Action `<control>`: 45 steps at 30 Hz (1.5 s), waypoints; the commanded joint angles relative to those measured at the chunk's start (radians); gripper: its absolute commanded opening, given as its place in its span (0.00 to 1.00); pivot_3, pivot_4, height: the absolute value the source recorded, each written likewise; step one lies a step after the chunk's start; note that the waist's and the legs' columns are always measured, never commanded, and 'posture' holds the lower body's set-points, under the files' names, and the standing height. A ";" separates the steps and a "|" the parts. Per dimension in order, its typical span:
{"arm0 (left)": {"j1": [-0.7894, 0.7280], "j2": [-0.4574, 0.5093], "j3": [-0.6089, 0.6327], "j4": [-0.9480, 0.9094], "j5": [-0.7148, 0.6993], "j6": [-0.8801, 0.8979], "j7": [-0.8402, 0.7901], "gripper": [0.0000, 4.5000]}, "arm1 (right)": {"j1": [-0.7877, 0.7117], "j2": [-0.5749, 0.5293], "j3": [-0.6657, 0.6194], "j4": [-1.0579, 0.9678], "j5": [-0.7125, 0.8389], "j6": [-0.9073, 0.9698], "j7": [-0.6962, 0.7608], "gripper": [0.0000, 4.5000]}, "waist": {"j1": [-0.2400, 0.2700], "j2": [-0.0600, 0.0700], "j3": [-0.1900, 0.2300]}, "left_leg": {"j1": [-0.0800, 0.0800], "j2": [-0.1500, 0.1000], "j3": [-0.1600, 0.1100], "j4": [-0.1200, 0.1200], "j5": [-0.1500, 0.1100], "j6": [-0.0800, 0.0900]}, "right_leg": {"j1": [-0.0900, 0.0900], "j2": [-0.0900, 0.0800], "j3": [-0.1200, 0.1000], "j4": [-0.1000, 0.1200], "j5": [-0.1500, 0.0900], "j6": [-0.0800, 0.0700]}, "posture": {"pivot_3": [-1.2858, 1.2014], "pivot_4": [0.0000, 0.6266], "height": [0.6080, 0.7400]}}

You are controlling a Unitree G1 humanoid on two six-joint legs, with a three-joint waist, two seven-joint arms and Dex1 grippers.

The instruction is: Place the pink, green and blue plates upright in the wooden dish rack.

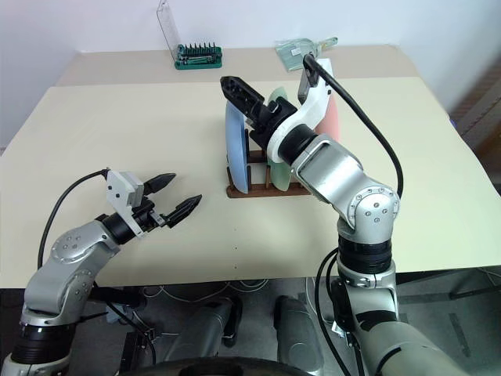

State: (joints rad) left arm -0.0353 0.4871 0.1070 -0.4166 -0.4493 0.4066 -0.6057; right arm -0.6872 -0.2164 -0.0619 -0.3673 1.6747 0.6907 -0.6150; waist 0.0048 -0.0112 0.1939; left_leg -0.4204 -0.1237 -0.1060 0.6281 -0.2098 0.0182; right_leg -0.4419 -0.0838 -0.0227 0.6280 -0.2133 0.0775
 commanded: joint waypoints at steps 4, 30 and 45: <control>-0.001 -0.001 0.005 -0.040 -0.009 -0.008 0.004 1.00 | -0.028 -0.028 -0.007 -0.010 -0.027 0.002 0.047 0.98 | 0.000 0.000 0.000 | 0.000 0.000 0.000 0.000 0.000 0.000 | 0.000 0.000 0.000 0.000 0.000 0.000 | 0.52 0.24 1.00; 0.019 0.023 0.078 0.043 0.026 -0.057 0.021 1.00 | 0.328 -0.753 -0.402 0.145 -0.741 -0.184 1.295 0.98 | 0.009 0.003 0.001 | -0.005 -0.001 0.002 0.002 -0.005 0.007 | 0.005 -0.003 -0.004 -0.016 0.001 0.003 | 0.52 0.24 1.00; 0.079 0.032 0.095 0.103 0.094 -0.095 0.035 1.00 | 0.434 -0.656 -0.404 0.629 -1.035 -0.408 1.496 0.98 | 0.009 0.007 0.000 | 0.001 0.001 0.004 0.003 -0.006 0.005 | 0.009 -0.004 -0.005 -0.015 0.001 0.002 | 0.52 0.24 1.00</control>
State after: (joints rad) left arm 0.0382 0.5124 0.1829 -0.2932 -0.3596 0.3329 -0.5765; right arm -0.2274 -0.8693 -0.4449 0.2527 0.6466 0.3073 0.8706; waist 0.0139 -0.0039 0.1936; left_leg -0.4199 -0.1229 -0.1021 0.6307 -0.2159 0.0231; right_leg -0.4329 -0.0878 -0.0274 0.6134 -0.2124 0.0791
